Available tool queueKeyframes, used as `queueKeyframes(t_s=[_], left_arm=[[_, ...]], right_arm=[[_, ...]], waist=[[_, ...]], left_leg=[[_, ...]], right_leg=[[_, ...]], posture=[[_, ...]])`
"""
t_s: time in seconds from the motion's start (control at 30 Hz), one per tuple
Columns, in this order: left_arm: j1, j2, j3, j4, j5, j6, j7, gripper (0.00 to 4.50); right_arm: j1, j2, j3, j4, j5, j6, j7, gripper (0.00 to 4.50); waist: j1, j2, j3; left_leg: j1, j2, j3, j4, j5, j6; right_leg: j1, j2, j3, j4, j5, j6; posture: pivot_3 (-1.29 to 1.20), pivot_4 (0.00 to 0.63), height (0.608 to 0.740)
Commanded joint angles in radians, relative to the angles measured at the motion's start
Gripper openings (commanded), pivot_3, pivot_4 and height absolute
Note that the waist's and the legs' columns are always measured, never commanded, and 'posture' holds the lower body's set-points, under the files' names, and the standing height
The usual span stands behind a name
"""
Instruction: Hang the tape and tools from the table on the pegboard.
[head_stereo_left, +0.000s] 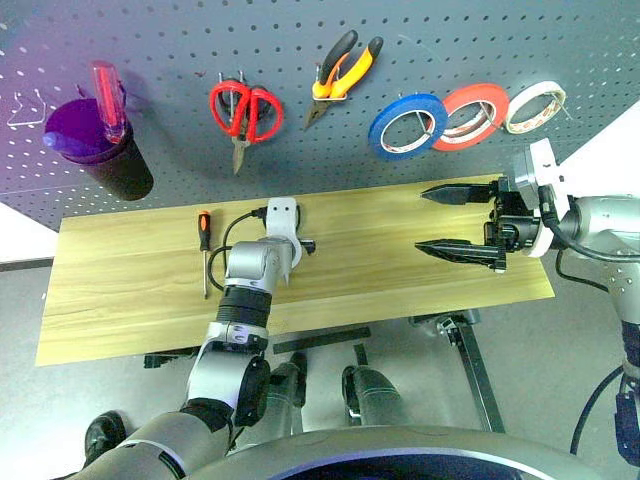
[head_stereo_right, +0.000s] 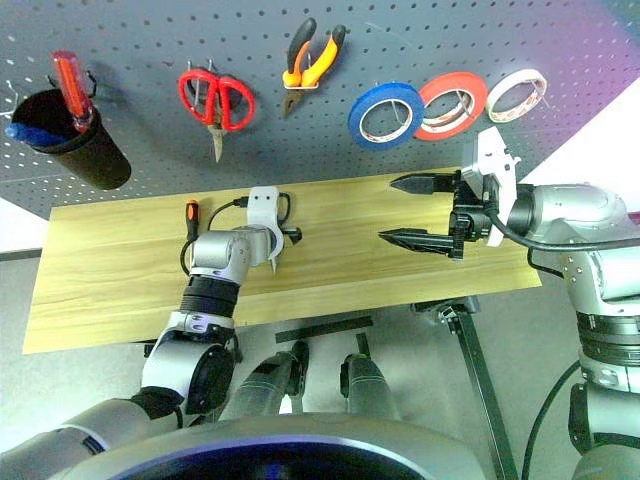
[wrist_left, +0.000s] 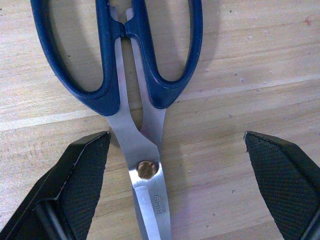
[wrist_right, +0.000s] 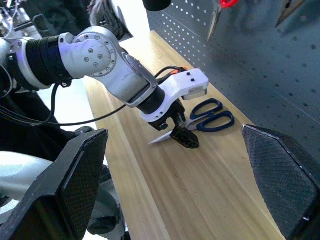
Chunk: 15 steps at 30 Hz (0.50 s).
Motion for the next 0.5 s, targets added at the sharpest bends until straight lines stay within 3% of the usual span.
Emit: queueKeyframes(t_s=[0.03, 0.5], left_arm=[[0.038, -0.004, 0.01, 0.064, 0.007, 0.051, 0.009, 4.5], [0.042, -0.006, 0.028, 0.057, 0.044, 0.039, 0.091, 4.5]], right_arm=[[0.006, -0.01, -0.043, -0.02, 0.013, -0.02, -0.006, 4.49], [0.005, -0.005, -0.036, -0.012, 0.006, -0.028, -0.025, 4.49]], waist=[[0.0, 0.0, 0.0], [-0.002, 0.0, 0.0]], left_leg=[[0.0, 0.0, 0.0, 0.0, -0.001, 0.001], [0.001, 0.001, 0.003, 0.0, -0.001, 0.001]], right_leg=[[0.0, 0.0, 0.0, 0.0, 0.0, 0.0], [0.0, 0.0, 0.0, 0.0, 0.0, 0.0]], posture=[[-0.23, 0.423, 0.74], [-0.23, 0.426, 0.74]])
